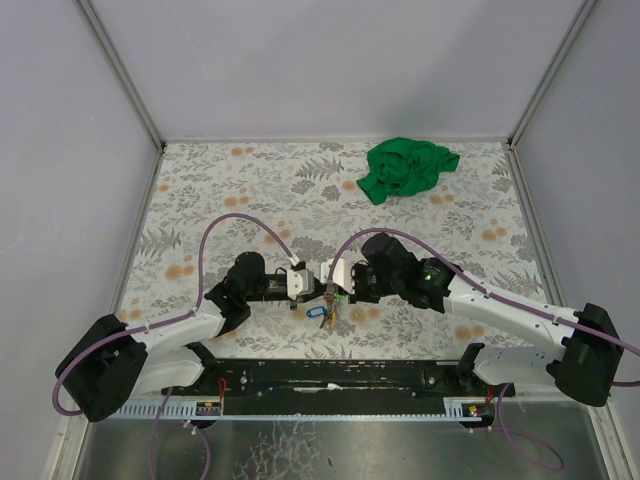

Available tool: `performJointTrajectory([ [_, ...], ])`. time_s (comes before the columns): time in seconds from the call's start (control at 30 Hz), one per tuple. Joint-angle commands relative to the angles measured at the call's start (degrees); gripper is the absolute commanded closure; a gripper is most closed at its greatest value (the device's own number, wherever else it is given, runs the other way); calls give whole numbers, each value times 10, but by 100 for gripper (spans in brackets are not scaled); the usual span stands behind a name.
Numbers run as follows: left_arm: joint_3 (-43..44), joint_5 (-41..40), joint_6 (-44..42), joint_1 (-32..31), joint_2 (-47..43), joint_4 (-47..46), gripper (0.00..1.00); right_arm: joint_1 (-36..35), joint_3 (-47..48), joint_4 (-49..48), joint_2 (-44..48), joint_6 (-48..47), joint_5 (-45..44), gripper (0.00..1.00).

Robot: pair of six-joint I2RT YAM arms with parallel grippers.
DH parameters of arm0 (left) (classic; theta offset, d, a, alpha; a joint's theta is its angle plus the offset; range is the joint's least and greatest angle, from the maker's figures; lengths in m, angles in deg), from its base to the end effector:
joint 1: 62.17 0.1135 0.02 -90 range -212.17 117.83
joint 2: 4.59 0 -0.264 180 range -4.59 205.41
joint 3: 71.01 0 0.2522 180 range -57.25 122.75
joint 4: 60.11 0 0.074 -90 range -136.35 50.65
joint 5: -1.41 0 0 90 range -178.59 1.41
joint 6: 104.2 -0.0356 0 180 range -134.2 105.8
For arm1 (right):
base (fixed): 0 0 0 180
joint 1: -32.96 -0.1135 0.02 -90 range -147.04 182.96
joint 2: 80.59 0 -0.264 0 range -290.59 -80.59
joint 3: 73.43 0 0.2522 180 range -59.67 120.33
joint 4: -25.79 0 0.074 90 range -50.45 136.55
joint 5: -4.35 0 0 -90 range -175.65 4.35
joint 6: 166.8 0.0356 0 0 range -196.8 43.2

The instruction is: Put the keys on the keyring

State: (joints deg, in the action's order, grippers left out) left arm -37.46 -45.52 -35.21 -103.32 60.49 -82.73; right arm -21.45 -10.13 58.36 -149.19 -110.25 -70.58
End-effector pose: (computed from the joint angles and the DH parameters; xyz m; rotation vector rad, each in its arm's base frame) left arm 0.1516 -0.1647 0.2055 1.3494 1.1430 -0.9016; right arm 0.1440 0.2171 0.2695 -1.6626 1.5165 0.4919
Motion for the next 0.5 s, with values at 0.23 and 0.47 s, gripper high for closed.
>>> performJointTrajectory([
  [0.23,20,2,8,-2,-6,-26,100,-12,27,-10,5,1,-12,100],
  [0.47,21,2,8,-2,-3,-26,100,-13,28,-13,5,2,-9,100],
])
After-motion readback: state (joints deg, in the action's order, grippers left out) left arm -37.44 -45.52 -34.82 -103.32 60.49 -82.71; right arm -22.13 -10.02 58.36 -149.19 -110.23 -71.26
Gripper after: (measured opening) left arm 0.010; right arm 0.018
